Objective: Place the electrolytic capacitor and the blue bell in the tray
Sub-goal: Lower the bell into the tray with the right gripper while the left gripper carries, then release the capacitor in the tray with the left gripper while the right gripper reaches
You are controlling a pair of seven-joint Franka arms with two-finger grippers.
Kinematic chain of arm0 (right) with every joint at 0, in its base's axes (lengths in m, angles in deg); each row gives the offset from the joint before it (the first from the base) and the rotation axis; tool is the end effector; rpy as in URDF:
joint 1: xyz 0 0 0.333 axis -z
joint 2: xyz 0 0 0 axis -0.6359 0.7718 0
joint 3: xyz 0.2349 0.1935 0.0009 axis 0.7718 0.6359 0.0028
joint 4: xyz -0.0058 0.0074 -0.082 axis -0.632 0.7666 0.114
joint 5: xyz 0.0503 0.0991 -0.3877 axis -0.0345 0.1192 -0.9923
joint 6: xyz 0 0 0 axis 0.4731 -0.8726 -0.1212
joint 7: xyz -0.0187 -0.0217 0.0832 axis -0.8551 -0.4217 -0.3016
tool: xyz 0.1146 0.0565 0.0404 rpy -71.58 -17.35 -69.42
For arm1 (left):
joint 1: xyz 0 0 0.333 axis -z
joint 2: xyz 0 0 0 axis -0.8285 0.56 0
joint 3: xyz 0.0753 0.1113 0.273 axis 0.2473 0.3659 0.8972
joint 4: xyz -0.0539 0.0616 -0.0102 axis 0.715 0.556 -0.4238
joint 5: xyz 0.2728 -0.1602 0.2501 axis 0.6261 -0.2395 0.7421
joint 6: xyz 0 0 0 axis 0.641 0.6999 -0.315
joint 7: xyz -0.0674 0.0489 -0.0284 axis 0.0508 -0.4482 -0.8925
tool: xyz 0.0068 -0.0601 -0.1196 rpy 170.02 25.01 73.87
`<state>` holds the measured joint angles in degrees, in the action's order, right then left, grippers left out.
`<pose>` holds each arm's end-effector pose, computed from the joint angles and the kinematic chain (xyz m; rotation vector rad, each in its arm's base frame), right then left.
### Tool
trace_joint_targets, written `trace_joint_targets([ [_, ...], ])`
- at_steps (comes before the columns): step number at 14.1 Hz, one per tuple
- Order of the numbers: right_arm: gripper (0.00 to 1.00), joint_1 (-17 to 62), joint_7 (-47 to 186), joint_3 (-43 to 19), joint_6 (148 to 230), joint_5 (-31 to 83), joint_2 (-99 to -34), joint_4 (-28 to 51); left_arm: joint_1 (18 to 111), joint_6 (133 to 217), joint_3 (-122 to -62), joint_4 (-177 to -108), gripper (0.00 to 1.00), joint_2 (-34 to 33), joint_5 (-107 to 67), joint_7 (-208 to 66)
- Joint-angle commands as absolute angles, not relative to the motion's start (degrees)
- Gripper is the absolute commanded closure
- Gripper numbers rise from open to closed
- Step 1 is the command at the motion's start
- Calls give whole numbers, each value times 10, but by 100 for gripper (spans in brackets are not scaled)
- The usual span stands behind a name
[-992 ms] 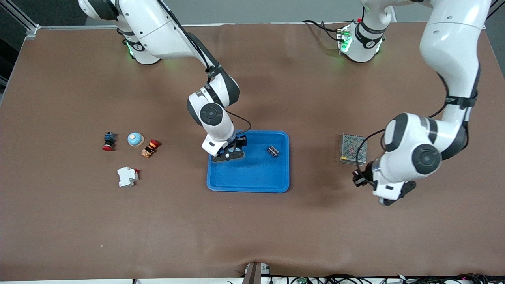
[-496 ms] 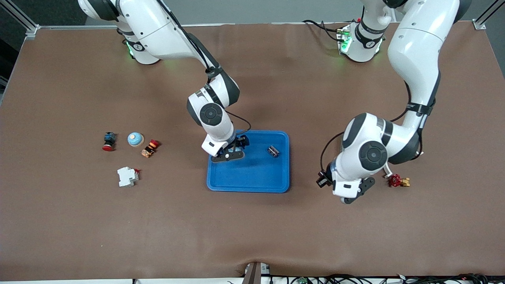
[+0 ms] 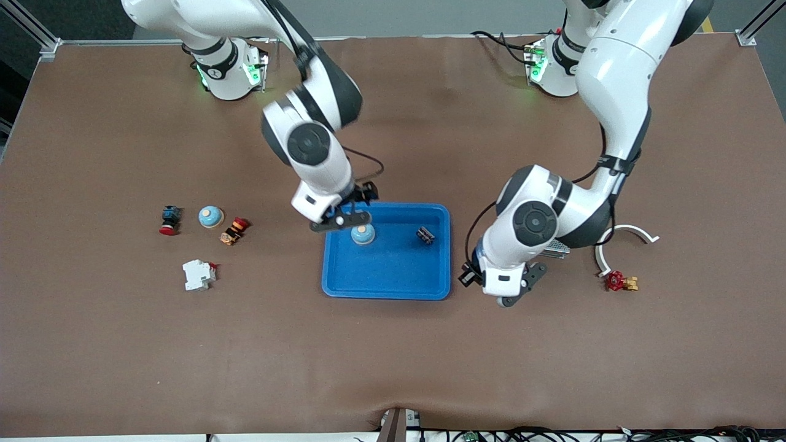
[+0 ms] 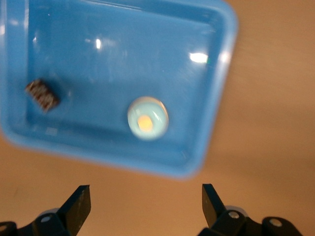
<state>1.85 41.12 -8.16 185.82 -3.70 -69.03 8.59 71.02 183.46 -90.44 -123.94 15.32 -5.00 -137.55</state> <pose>0.5197 0.3937 0.3441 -3.0737 -0.2621 0.1914 0.6467 -0.3519 0.2491 2.8219 1.0851 -0.0523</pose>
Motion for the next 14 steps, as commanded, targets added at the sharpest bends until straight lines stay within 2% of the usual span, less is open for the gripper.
trace_joint_targets([
  [1, 0, 56, 447, -77, 1764, -55, -793, 121, 737, 1855, -897, -1219, 100, 174, -57, -1414],
  [4, 0, 88, 493, -76, 1692, -103, -848, 126, 755, 1877, -897, -1219, 100, 184, -57, -1439],
  [7, 0, 142, 571, -76, 1692, -120, -903, 183, 778, 1894, -890, -1218, 100, 198, -57, -1475],
  [11, 0, 237, 723, -76, 1766, -128, -944, 275, 798, 1895, -884, -1199, 100, 220, -57, -1511],
  [14, 0, 308, 826, -76, 1849, -128, -934, 323, 828, 1923, -863, -1198, 100, 241, -57, -1543],
])
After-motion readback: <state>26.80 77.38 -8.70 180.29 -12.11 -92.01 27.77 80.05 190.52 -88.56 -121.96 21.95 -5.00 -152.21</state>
